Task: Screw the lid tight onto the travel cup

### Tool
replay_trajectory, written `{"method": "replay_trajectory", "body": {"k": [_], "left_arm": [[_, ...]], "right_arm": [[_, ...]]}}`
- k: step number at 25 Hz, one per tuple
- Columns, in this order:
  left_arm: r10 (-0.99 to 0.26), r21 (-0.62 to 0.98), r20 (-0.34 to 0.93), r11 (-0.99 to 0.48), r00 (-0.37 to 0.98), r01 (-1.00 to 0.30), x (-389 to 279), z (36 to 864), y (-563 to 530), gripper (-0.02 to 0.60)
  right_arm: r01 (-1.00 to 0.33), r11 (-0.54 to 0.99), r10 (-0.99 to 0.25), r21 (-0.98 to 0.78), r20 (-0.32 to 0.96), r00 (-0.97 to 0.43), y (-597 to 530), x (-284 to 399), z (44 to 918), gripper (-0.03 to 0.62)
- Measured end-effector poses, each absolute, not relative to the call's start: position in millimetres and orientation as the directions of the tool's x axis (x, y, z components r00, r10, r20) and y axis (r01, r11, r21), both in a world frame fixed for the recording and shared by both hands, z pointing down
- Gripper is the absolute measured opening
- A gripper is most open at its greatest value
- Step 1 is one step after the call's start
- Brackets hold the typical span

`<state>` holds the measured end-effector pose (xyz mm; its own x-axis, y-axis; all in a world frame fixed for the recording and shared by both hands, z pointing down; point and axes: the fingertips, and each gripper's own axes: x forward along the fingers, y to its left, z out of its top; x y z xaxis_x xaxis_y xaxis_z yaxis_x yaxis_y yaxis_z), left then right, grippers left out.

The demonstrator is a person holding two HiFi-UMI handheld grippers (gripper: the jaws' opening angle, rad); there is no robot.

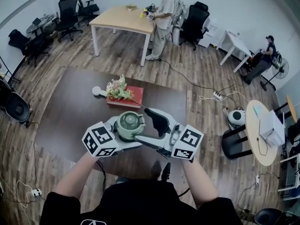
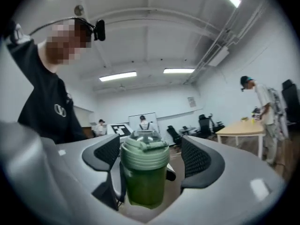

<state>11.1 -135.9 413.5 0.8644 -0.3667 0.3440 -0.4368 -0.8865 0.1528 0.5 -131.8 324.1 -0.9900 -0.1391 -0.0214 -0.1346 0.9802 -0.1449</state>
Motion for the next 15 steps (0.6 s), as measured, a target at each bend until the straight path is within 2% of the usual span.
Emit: {"method": "replay_trajectory", "body": {"k": [4,8,11,15], "left_arm": [[-0.231,0.226,0.296,-0.926,0.927,-0.303,23,403,-113,0.411],[-0.143,0.227,0.319,-0.948,0.937,-0.222,35,402,-96,0.411],[-0.179,0.223,0.329,-0.939,0.927,-0.260,33,406,-101,0.411],[-0.317,0.161,0.384,-0.902,0.867,-0.400,18,417,-120,0.410]], "right_arm": [[0.239,0.959,0.241,-0.155,-0.010,-0.971,-114,6,331,0.407],[0.428,0.882,0.430,-0.195,-0.035,-0.902,-107,3,318,0.403],[0.447,0.869,0.454,-0.213,-0.016,-0.891,-109,-6,319,0.380],[0.267,0.942,0.272,-0.201,-0.003,-0.962,-117,-16,325,0.370]]}}
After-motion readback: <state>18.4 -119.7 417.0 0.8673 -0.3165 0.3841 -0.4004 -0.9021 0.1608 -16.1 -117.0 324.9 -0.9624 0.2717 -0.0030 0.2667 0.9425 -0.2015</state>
